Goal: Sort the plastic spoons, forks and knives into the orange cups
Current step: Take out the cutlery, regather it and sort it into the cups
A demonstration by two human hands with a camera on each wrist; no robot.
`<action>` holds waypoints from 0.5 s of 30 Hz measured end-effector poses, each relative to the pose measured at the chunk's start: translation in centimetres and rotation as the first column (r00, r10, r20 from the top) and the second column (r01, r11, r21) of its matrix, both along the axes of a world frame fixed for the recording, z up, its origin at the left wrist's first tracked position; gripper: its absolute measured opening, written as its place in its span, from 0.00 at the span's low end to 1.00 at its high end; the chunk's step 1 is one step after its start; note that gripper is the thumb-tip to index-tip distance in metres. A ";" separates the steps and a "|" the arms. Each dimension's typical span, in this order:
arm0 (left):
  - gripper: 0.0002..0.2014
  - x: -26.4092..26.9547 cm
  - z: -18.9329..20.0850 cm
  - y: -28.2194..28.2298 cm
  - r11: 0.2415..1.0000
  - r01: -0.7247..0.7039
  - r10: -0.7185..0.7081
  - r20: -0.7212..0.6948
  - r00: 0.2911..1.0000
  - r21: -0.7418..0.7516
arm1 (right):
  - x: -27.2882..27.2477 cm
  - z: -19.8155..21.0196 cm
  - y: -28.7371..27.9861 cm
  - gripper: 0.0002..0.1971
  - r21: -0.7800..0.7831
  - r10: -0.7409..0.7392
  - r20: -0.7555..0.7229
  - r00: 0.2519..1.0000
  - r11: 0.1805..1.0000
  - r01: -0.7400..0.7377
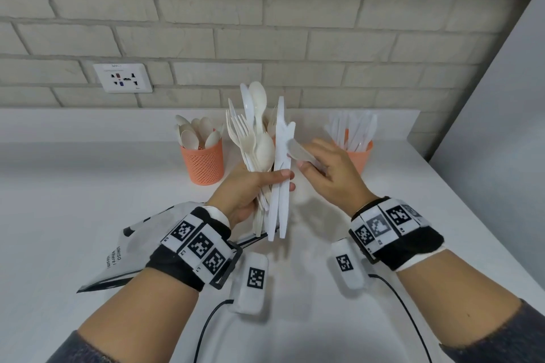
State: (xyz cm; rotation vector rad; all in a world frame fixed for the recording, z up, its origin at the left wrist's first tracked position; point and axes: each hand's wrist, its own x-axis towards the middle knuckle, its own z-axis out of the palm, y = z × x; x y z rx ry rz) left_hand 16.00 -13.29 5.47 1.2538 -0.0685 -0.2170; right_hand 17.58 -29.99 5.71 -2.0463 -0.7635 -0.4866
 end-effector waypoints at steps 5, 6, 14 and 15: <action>0.13 -0.4 0.1 -0.6 0.999 -0.048 0.049 0.048 0.998 -0.015 | -1.1 0.2 2.1 0.13 0.235 -0.004 -0.411 0.911 0.966 0.111; 0.13 -0.5 0.0 -0.7 0.998 -0.053 0.054 0.061 0.997 -0.020 | -1.1 0.2 2.2 0.13 0.269 0.011 -0.505 0.863 0.952 0.145; 0.05 -0.5 -0.7 -0.6 0.992 -0.106 0.107 0.006 0.994 -0.061 | -0.7 0.8 2.3 0.10 0.339 -0.033 -0.552 0.833 0.904 0.260; 0.05 -0.5 -0.7 -0.6 0.993 -0.110 0.111 0.002 0.994 -0.052 | -0.7 0.8 2.3 0.09 0.377 -0.008 -0.551 0.834 0.890 0.257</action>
